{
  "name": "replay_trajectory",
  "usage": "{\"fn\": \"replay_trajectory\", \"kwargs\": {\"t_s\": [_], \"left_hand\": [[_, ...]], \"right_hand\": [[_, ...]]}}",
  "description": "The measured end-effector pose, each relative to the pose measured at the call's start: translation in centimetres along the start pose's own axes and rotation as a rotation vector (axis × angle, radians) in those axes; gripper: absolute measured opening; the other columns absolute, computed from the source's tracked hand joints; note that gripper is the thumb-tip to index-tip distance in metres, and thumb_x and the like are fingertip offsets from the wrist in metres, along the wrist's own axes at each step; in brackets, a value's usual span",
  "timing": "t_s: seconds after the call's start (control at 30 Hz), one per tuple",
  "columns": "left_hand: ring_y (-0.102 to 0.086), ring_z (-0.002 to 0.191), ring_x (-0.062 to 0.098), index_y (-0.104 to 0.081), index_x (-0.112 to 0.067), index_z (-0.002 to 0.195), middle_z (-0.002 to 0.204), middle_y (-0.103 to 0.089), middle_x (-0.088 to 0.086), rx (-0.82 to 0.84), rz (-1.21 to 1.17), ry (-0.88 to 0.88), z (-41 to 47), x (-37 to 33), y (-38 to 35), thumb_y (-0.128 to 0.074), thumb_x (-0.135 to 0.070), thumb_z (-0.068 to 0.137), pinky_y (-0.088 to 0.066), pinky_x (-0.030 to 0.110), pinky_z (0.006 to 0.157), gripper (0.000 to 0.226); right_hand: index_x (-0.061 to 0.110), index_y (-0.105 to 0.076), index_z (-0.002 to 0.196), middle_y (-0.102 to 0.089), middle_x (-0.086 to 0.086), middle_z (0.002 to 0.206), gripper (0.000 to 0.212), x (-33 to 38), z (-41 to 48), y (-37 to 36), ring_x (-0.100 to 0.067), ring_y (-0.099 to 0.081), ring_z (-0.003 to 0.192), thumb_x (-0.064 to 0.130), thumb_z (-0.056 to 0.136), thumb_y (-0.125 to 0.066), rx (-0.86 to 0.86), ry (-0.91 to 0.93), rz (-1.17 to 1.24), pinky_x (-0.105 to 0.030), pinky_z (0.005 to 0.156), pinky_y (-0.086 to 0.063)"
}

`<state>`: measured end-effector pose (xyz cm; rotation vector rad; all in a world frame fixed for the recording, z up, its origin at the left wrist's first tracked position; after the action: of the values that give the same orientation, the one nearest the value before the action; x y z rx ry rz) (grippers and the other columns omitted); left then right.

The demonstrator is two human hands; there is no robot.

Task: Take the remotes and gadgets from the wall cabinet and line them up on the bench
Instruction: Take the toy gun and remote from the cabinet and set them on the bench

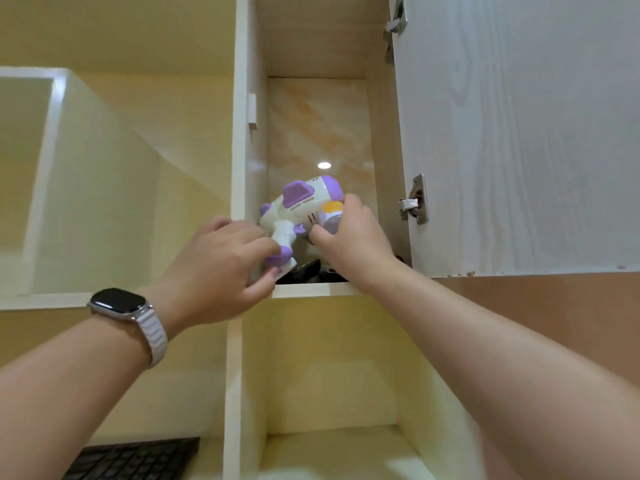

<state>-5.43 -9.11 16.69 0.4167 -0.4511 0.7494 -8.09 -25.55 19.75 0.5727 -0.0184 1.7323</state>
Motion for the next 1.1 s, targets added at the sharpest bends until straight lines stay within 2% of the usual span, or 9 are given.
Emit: {"fn": "replay_trajectory", "kwargs": {"t_s": [0.13,0.33,0.43,0.53,0.7,0.77,0.87,0.93,1.1], "left_hand": [[-0.061,0.080,0.022,-0.068,-0.018,0.086,0.082,-0.065,-0.005,-0.055,-0.013,0.001,-0.6,-0.3,0.1,-0.053,-0.033,0.082,-0.033,0.031,0.085,0.021],[-0.060,0.084,0.023,-0.067,-0.017,0.078,0.079,-0.065,-0.003,-0.080,-0.010,0.000,-1.1,-0.8,-0.2,-0.053,-0.026,0.083,-0.037,0.037,0.093,0.018],[-0.061,0.085,0.023,-0.067,-0.017,0.077,0.079,-0.065,-0.004,-0.060,-0.015,0.010,-1.0,-0.7,-0.3,-0.052,-0.027,0.083,-0.036,0.036,0.094,0.019],[-0.061,0.084,0.024,-0.067,-0.017,0.076,0.076,-0.064,-0.003,-0.036,-0.003,0.015,-1.0,-0.7,-0.5,-0.049,-0.029,0.083,-0.036,0.036,0.092,0.023],[-0.060,0.078,0.025,-0.066,-0.017,0.076,0.075,-0.064,-0.001,0.069,0.053,-0.021,0.4,-1.2,-1.0,-0.049,-0.036,0.080,-0.034,0.037,0.098,0.026],[-0.061,0.079,0.025,-0.068,-0.018,0.087,0.081,-0.067,-0.001,0.151,0.041,-0.084,1.2,-1.6,-1.6,-0.043,-0.041,0.083,-0.038,0.034,0.089,0.035],[-0.058,0.078,0.023,-0.062,-0.024,0.087,0.080,-0.065,-0.004,0.270,0.058,-0.111,2.7,-1.8,-2.6,-0.027,-0.048,0.085,-0.038,0.032,0.076,0.042],[-0.056,0.075,0.022,-0.055,-0.025,0.081,0.075,-0.060,-0.006,0.364,0.117,-0.113,3.6,-2.3,-3.4,-0.020,-0.046,0.082,-0.034,0.032,0.072,0.040],[-0.050,0.060,0.020,-0.048,-0.021,0.074,0.067,-0.053,-0.005,0.752,0.277,0.043,4.2,-2.3,-4.7,-0.041,-0.029,0.088,-0.037,0.026,0.055,0.018]], "right_hand": [[0.020,-0.037,0.132,-0.042,-0.001,0.116,0.057,1.0,-1.8,2.3,-0.027,-0.056,0.094,0.036,0.085,-0.065,-0.147,0.119,0.161,-0.040,0.079,-0.051],[0.015,-0.039,0.124,-0.039,0.000,0.117,0.053,0.7,-4.6,4.7,-0.001,-0.035,0.081,0.012,0.080,-0.068,-0.342,0.149,0.317,-0.015,0.064,-0.032],[0.022,-0.035,0.111,-0.043,0.006,0.107,0.047,-0.5,-5.7,4.8,0.007,-0.043,0.086,0.014,0.080,-0.070,-0.369,0.071,0.414,-0.022,0.066,-0.032],[0.029,-0.036,0.098,-0.053,0.006,0.099,0.047,-1.6,-7.3,4.7,-0.009,-0.053,0.086,0.020,0.078,-0.077,-0.415,0.029,0.515,-0.026,0.071,-0.043],[0.016,-0.043,0.095,-0.058,0.006,0.087,0.046,-2.8,-10.6,6.0,0.005,-0.058,0.073,0.003,0.072,-0.081,-0.524,-0.019,0.662,-0.007,0.062,-0.043],[0.013,-0.046,0.099,-0.059,0.005,0.089,0.048,-3.6,-11.8,6.4,0.000,-0.062,0.076,0.008,0.070,-0.083,-0.519,-0.059,0.696,-0.019,0.067,-0.052],[0.027,-0.053,0.108,-0.065,0.008,0.091,0.056,-4.4,-13.0,6.2,-0.017,-0.066,0.084,0.035,0.061,-0.082,-0.420,-0.125,0.719,-0.049,0.073,-0.058],[0.035,-0.056,0.107,-0.065,0.016,0.089,0.051,-4.3,-13.8,6.1,-0.008,-0.065,0.085,0.038,0.064,-0.082,-0.346,-0.143,0.678,-0.051,0.075,-0.058],[0.036,-0.058,0.101,-0.066,0.017,0.087,0.041,-5.2,-15.8,6.9,-0.007,-0.064,0.080,0.026,0.071,-0.083,-0.320,-0.157,0.623,-0.049,0.074,-0.058]]}}
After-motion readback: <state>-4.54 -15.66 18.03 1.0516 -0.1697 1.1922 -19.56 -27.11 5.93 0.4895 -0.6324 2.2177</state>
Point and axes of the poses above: each hand's wrist, its own z-axis towards the middle knuckle, its own y-axis out of the back of the hand, x = y × z, the point moved 10 cm from there along z, towards the middle knuckle
